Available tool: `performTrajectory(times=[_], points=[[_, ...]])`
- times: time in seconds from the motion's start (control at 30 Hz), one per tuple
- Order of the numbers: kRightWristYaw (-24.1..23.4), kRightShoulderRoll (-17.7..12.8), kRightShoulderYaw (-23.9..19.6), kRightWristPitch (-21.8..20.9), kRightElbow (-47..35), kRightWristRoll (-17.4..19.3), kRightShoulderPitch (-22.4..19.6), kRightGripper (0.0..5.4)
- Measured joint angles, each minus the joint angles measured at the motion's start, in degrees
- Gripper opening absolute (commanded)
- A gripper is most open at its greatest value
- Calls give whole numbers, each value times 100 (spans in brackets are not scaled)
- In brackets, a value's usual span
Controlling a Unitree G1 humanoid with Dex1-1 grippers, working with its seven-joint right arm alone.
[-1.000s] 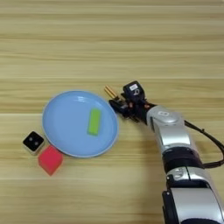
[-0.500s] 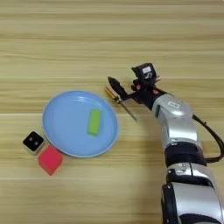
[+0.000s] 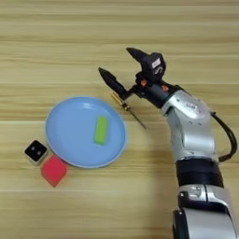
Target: Move the objects on the table
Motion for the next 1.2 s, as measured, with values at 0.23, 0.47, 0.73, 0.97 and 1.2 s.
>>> performTrajectory(times=[0.23,0.47,0.73,0.97,1.2], points=[[459,-4,127,236,-805,340,343,537],[902,-5,260,456,-1471,630,676,537],[1432,-58,482,651,-2085,827,1111,537],[1935,-168,731,812,-2398,909,1432,537],[2522,-310,1070,799,-2412,867,1552,537]])
